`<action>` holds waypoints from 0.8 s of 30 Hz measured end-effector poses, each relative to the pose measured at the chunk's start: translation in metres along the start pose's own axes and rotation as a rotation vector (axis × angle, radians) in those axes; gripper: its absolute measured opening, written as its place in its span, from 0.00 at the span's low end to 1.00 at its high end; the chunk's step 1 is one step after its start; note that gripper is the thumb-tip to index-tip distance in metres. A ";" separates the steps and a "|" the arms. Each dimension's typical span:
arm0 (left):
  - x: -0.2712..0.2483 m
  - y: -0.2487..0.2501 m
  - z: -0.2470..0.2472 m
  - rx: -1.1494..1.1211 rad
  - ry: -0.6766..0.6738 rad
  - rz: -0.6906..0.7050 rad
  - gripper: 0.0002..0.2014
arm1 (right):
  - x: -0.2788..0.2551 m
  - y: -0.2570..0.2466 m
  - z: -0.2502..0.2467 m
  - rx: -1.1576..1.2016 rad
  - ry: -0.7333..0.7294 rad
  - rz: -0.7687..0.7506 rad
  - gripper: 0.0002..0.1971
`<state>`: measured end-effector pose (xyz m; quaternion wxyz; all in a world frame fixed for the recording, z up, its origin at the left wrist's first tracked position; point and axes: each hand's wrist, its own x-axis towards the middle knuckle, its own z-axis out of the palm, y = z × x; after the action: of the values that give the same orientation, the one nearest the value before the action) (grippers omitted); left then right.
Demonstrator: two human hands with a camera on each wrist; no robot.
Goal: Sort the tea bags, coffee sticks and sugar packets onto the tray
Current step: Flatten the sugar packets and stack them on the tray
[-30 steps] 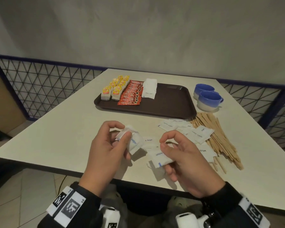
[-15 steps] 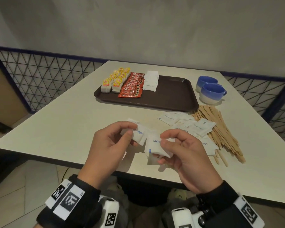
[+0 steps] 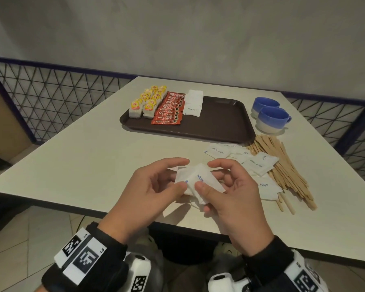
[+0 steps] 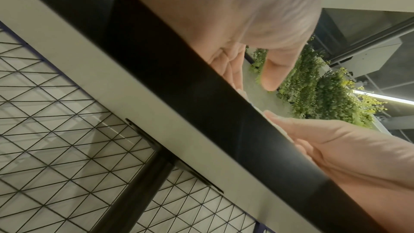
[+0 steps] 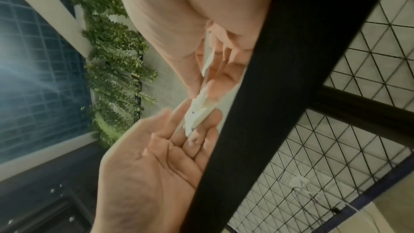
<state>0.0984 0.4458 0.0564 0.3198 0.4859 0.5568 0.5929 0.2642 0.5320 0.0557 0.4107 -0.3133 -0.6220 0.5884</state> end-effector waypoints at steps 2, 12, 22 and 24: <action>0.000 0.002 0.002 0.000 -0.002 -0.019 0.21 | -0.002 0.000 0.005 -0.064 -0.005 -0.023 0.20; 0.004 -0.004 -0.004 -0.027 -0.015 0.000 0.24 | -0.002 0.011 0.009 -0.160 0.082 -0.069 0.16; 0.003 -0.004 -0.003 0.029 -0.020 0.021 0.19 | -0.006 0.010 0.010 -0.327 0.049 -0.156 0.14; 0.003 -0.006 -0.004 0.031 -0.024 0.029 0.18 | -0.006 0.010 0.010 -0.307 0.065 -0.131 0.16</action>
<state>0.0932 0.4483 0.0519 0.3103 0.5059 0.5551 0.5828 0.2572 0.5232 0.0449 0.4156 -0.3501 -0.7099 0.4481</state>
